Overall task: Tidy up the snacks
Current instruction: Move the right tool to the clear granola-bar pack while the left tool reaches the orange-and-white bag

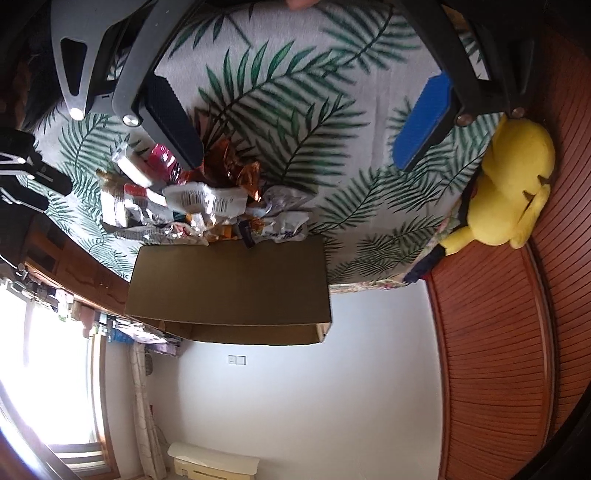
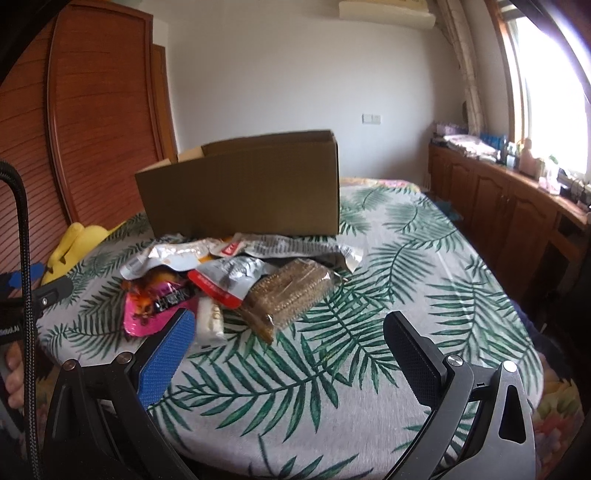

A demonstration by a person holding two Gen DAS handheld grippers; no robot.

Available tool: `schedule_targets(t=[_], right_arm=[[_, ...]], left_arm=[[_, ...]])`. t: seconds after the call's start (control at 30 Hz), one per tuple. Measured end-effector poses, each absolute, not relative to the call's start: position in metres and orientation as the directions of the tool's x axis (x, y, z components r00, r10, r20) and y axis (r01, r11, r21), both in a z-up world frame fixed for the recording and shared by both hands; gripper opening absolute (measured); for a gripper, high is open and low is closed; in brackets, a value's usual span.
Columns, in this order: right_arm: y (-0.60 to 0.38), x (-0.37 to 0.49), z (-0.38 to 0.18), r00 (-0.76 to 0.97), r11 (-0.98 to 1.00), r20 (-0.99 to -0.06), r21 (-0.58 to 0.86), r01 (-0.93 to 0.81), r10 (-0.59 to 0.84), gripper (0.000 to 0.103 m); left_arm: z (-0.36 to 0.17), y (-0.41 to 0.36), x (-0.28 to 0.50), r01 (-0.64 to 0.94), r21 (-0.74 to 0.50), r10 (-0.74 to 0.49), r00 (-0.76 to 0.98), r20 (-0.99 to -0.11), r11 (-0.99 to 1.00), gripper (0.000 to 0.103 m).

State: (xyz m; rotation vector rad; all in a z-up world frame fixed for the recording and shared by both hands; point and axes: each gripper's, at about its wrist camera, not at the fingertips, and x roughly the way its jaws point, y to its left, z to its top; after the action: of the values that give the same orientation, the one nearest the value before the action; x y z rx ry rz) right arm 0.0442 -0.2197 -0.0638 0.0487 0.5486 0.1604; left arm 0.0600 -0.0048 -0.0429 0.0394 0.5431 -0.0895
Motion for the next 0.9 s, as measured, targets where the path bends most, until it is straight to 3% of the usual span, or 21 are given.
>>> schedule_targets(t=[0.27, 0.67, 0.8, 0.9], right_arm=[[-0.227, 0.072, -0.064, 0.814, 0.98, -0.546, 0.103, -0.173, 0.201, 0.094], [-0.225, 0.113, -0.071, 0.735, 0.967, -0.63, 0.136, -0.213, 0.251, 0.069], [-0.224, 0.123, -0.075, 0.709, 0.965, -0.656, 0.15, -0.214, 0.26, 0.069], [-0.221, 0.13, -0.078, 0.697, 0.966, -0.67, 0.147, -0.213, 0.255, 0.069]], left_arm=[[-0.03, -0.024, 0.098, 0.197, 0.007, -0.163, 0.829, -0.535, 0.98, 0.103], [-0.025, -0.051, 0.155, 0.347, 0.005, -0.271, 0.741, -0.615, 0.938, 0.097], [-0.028, -0.061, 0.169, 0.397, 0.012, -0.296, 0.703, -0.647, 0.918, 0.092], [-0.033, -0.067, 0.179, 0.417, 0.015, -0.299, 0.677, -0.672, 0.909, 0.079]])
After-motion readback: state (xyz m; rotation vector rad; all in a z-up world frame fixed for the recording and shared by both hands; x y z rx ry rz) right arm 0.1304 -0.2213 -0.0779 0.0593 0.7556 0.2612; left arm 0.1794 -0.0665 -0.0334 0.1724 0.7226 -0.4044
